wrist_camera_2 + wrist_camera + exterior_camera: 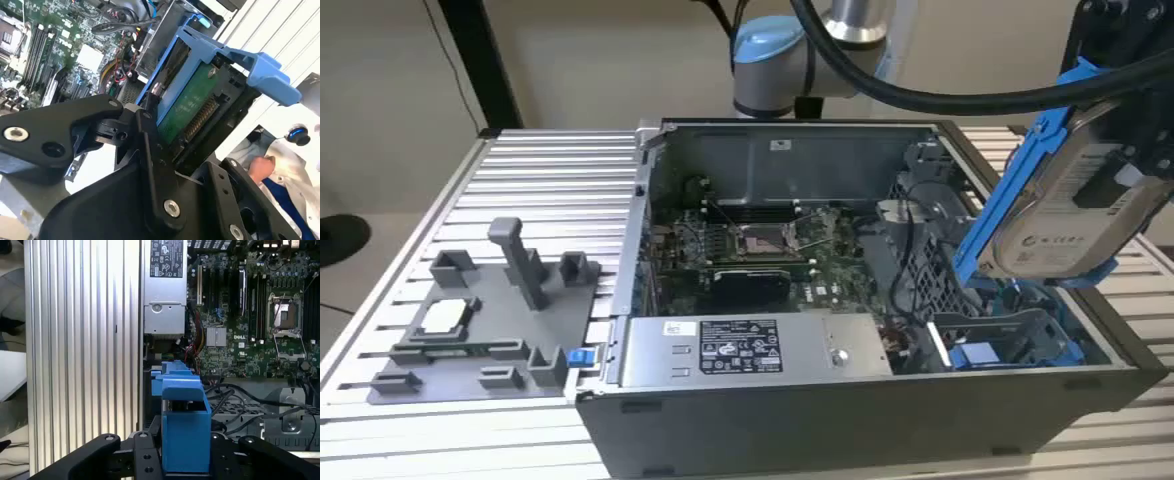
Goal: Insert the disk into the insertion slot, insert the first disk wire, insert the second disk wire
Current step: 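Insert the disk into the insertion slot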
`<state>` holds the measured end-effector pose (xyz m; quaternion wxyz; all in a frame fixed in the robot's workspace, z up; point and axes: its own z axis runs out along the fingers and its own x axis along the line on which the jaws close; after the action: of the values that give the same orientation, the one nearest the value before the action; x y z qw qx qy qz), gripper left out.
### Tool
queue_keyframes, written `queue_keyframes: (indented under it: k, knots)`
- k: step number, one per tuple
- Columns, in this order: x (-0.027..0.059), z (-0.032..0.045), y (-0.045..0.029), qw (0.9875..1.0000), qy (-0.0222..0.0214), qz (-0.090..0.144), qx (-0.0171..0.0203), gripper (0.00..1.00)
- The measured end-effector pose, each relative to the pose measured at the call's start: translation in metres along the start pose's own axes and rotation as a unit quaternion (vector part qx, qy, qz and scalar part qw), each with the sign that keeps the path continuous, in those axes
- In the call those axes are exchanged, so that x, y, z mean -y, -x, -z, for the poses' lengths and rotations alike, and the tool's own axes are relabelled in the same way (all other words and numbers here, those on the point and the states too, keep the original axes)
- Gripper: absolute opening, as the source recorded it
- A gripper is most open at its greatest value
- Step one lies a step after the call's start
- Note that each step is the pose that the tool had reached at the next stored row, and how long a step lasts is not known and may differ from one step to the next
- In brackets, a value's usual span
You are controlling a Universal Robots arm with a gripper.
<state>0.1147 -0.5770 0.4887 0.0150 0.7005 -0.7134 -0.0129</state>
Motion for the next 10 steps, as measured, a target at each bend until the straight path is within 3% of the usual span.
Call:
queue_keyframes:
  k: [10]
  knots:
    - [0.0,0.0,-0.0002,1.0,0.0008,0.0,0.0,0.0]
